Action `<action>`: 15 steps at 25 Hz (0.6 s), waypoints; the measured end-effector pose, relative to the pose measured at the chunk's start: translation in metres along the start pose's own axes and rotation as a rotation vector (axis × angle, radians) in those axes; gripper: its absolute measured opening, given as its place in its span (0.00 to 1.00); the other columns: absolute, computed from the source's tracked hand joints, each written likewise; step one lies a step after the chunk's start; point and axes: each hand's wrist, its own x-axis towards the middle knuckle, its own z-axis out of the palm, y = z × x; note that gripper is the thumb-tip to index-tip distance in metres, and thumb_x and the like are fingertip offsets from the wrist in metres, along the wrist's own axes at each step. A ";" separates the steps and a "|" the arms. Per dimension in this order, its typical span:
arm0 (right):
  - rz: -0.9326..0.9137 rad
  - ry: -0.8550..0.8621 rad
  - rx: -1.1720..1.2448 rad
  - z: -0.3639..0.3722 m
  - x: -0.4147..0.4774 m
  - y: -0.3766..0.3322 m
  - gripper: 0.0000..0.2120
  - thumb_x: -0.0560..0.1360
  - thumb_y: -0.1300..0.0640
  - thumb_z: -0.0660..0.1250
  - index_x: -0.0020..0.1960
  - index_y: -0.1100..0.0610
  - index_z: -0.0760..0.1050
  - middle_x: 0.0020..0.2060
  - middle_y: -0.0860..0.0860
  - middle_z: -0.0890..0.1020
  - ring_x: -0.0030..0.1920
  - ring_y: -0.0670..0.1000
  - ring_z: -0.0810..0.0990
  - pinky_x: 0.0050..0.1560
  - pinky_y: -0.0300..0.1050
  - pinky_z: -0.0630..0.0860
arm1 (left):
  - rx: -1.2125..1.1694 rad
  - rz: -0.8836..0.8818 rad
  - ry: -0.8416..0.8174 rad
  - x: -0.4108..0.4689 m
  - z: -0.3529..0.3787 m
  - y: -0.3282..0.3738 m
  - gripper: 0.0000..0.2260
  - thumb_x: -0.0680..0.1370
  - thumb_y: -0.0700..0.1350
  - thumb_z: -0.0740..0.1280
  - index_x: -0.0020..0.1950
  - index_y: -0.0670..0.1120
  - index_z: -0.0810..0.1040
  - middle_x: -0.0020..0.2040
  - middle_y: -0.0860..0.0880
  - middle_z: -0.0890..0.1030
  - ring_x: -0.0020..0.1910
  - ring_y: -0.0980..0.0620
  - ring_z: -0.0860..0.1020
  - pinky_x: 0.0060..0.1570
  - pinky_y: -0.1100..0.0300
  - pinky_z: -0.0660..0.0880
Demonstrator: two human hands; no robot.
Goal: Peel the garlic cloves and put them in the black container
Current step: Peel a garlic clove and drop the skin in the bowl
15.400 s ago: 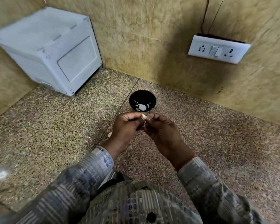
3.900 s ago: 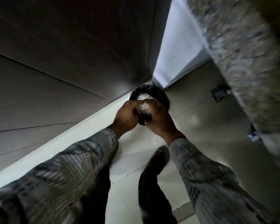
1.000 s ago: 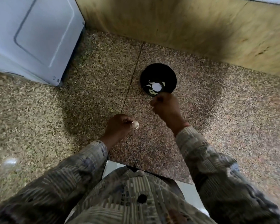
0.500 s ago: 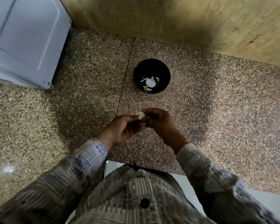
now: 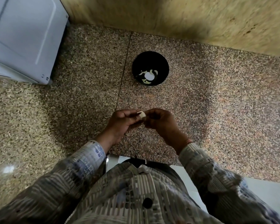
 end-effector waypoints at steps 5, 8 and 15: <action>-0.010 -0.071 0.073 -0.005 -0.002 0.008 0.10 0.76 0.66 0.74 0.56 0.58 0.84 0.50 0.64 0.85 0.48 0.55 0.84 0.56 0.56 0.83 | 0.169 0.102 0.108 -0.002 0.001 -0.007 0.09 0.73 0.33 0.77 0.48 0.46 0.87 0.50 0.44 0.88 0.51 0.43 0.86 0.49 0.51 0.83; 0.012 -0.066 0.191 -0.006 -0.003 0.010 0.08 0.77 0.66 0.73 0.56 0.61 0.84 0.51 0.63 0.85 0.50 0.57 0.85 0.58 0.55 0.83 | 0.243 0.140 0.098 -0.005 0.003 -0.009 0.09 0.73 0.35 0.78 0.45 0.48 0.87 0.46 0.47 0.88 0.46 0.46 0.86 0.46 0.52 0.84; 0.089 -0.109 0.350 -0.001 -0.011 0.011 0.08 0.78 0.71 0.68 0.56 0.65 0.81 0.52 0.63 0.85 0.52 0.58 0.85 0.57 0.52 0.84 | 0.231 0.145 0.063 -0.012 0.003 -0.005 0.05 0.74 0.33 0.76 0.47 0.41 0.86 0.45 0.44 0.87 0.42 0.47 0.85 0.41 0.56 0.83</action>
